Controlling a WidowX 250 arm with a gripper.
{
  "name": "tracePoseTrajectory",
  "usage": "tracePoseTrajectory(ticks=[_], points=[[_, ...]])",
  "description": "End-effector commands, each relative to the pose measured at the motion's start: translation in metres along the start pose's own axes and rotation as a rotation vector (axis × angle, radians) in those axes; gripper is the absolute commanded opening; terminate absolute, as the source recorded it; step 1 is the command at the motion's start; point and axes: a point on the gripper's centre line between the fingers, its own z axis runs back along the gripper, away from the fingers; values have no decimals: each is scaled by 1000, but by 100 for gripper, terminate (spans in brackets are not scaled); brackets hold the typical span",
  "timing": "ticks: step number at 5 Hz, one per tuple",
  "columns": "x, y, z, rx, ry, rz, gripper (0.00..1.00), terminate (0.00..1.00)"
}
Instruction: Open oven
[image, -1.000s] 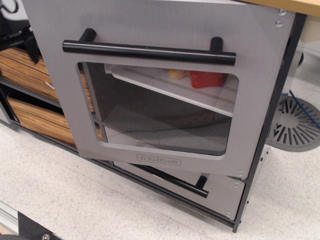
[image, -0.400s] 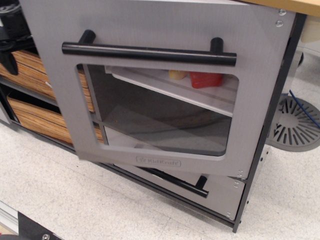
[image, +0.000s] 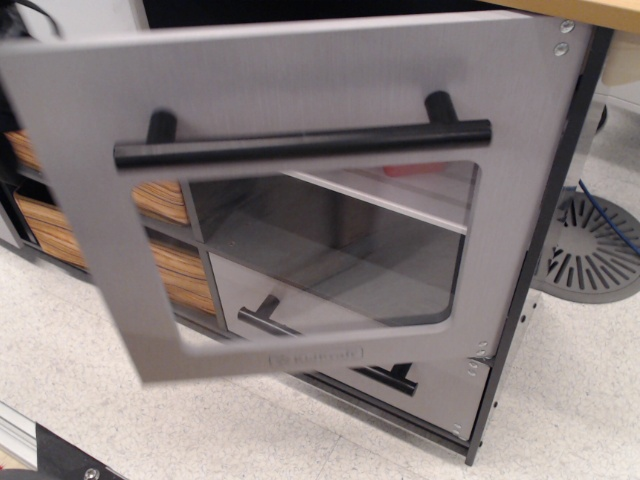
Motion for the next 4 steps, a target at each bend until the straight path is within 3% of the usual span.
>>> tracePoseTrajectory(ticks=[1,2,3,4], points=[[-1,-47,29,-30,-85,93,100,0],[-26,-85,38,-69,-45,103,100,0],[-53,-111,34,-57,25,50,100,0],[-64,-118,31,-54,18,34,100,100]])
